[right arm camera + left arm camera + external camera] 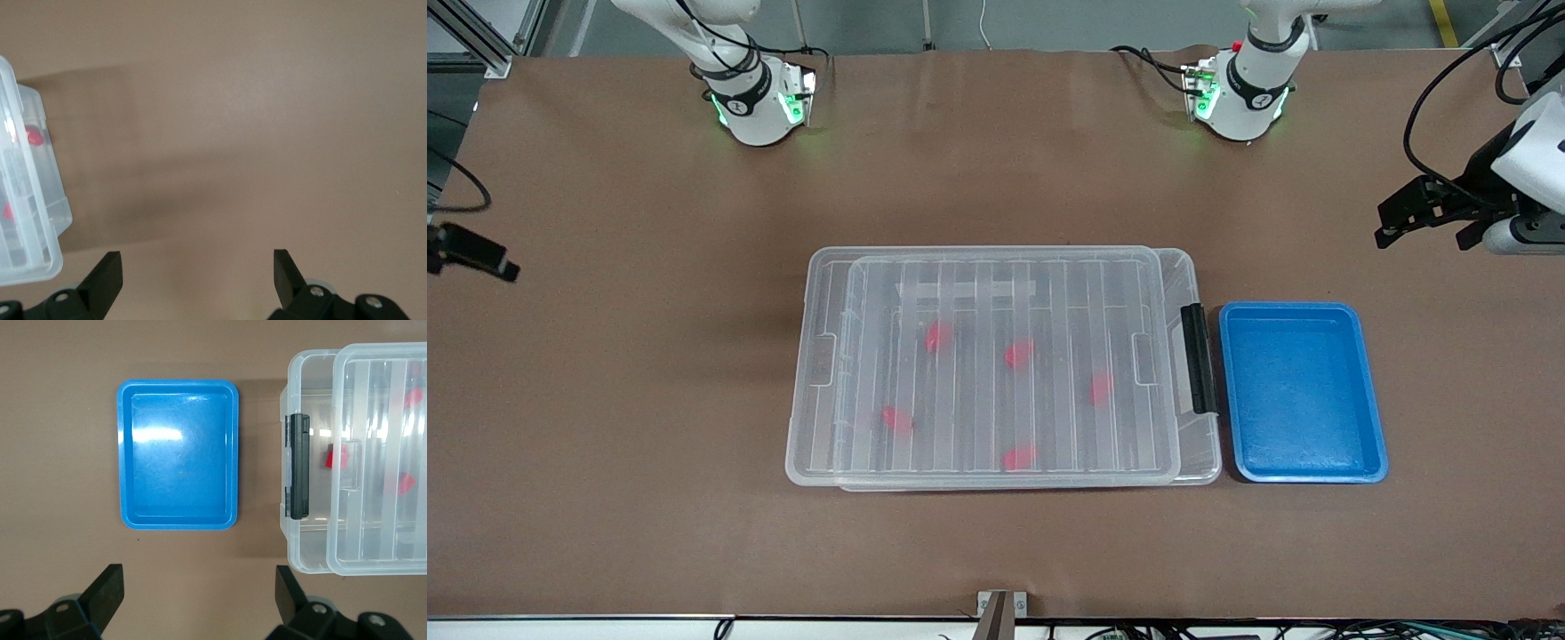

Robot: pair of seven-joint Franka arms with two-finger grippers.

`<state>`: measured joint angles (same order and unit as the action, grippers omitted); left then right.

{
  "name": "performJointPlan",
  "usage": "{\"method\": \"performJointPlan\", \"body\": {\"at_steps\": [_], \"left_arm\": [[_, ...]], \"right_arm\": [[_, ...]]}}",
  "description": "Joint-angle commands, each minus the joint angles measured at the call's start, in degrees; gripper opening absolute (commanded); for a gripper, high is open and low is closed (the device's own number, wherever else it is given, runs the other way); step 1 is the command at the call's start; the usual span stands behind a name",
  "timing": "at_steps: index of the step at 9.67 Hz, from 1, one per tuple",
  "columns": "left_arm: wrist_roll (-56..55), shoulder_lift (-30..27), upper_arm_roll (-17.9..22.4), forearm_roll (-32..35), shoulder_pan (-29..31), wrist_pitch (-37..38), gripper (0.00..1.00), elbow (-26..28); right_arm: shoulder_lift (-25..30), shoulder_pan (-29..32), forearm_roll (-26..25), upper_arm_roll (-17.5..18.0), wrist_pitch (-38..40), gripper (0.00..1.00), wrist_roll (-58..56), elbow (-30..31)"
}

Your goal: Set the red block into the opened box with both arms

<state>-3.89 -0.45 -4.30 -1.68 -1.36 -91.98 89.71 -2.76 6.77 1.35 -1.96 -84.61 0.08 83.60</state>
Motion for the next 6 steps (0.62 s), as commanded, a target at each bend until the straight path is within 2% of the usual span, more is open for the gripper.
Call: {"method": "performJointPlan", "body": {"at_steps": [1, 6], "left_arm": [[-0.06, 0.80, 0.08, -0.34, 0.04, 0.58, 1.00, 0.73], [-0.06, 0.80, 0.00, -0.25, 0.04, 0.58, 1.00, 0.73]], "right_arm": [[5.21, -1.32, -0.82, -0.76, -0.20, 1.00, 1.77, 5.60], [4.70, -1.06, -0.99, -0.67, 0.93, 1.00, 0.98, 2.63]]}}
